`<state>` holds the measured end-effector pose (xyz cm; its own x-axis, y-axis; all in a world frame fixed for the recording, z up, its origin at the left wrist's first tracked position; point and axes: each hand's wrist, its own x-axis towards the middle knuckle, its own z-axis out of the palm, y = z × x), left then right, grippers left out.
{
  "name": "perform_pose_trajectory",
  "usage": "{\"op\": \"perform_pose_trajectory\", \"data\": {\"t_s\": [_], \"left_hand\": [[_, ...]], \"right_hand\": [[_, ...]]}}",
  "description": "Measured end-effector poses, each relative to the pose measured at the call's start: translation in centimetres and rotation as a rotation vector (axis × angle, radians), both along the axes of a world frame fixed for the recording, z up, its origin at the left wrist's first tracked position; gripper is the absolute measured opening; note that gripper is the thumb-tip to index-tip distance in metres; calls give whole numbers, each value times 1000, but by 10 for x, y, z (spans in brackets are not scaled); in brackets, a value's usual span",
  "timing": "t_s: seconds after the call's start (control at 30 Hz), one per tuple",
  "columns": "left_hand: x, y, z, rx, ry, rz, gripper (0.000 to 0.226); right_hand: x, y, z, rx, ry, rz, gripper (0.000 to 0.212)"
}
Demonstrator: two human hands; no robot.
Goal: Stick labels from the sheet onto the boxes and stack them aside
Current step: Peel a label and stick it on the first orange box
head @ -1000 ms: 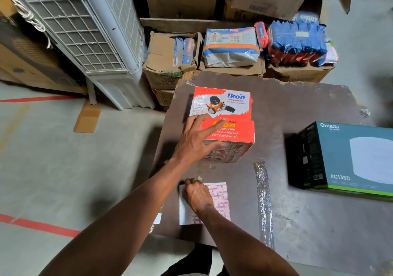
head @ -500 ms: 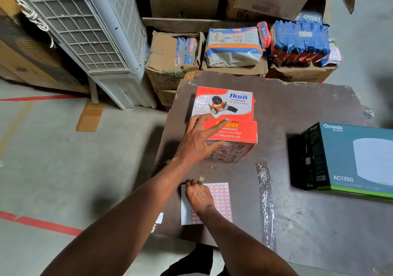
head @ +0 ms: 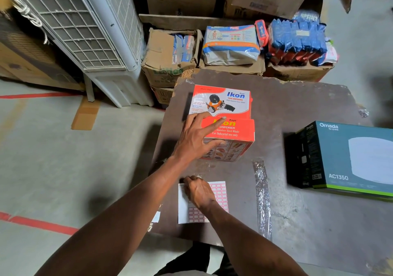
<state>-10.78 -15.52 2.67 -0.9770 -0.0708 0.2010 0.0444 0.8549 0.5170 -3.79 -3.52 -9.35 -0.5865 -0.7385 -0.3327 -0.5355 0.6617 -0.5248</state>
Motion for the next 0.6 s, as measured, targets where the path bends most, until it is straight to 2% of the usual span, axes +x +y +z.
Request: {"op": "perform_pose_trajectory", "data": {"t_s": [0.4, 0.6], "left_hand": [[-2, -1, -1, -5, 6, 2, 75], [-3, -2, -1, 8, -2, -1, 75]], "right_hand": [[8, 2, -5, 4, 55, -27, 30], [11, -2, -2, -39, -49, -205, 25]]}}
